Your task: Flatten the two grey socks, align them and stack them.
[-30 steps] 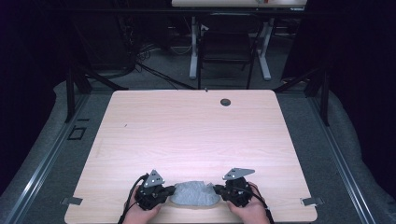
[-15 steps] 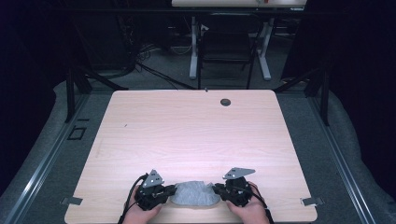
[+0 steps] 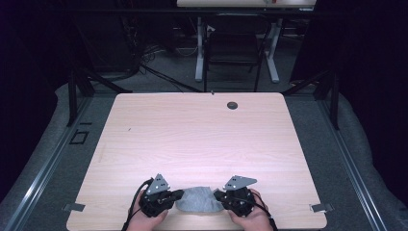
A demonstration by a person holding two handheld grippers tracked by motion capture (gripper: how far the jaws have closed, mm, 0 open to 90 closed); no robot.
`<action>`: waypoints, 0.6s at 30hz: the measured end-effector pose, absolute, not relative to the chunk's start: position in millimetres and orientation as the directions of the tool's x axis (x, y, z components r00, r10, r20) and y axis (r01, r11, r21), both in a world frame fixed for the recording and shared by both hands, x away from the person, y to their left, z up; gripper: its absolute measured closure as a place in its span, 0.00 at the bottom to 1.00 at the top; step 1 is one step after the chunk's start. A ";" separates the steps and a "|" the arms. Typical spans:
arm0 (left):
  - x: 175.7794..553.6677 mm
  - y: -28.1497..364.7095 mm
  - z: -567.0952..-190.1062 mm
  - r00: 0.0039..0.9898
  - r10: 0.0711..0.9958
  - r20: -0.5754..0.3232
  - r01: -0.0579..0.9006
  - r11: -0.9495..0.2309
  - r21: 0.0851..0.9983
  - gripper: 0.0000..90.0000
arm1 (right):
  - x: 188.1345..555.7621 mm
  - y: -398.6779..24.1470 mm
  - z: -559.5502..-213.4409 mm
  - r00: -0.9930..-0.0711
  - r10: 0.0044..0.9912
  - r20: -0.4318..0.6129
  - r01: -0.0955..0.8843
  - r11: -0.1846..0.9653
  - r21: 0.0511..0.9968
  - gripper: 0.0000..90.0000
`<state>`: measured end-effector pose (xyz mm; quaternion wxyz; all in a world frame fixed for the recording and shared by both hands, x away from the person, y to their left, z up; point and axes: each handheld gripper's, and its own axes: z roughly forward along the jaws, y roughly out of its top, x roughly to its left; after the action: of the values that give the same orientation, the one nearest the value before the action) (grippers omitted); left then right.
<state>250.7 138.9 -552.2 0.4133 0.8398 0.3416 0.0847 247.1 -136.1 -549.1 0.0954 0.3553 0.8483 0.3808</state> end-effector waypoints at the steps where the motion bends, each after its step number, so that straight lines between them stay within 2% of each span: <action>1: 251.2 138.7 -553.3 0.753 0.644 -0.138 0.505 -0.430 0.749 0.99 | 247.6 -135.7 -550.8 -0.728 0.677 0.109 0.531 0.456 0.714 0.97; 18: 253.6 136.0 -573.0 0.752 0.644 -0.139 0.535 -0.473 0.700 0.99 | 252.3 -137.1 -568.9 -0.721 0.684 0.108 0.569 0.496 0.656 0.98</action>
<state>253.6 136.0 -573.0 0.3805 0.8551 0.3448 0.0721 252.3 -137.1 -568.9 0.0835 0.3640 0.8608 0.3457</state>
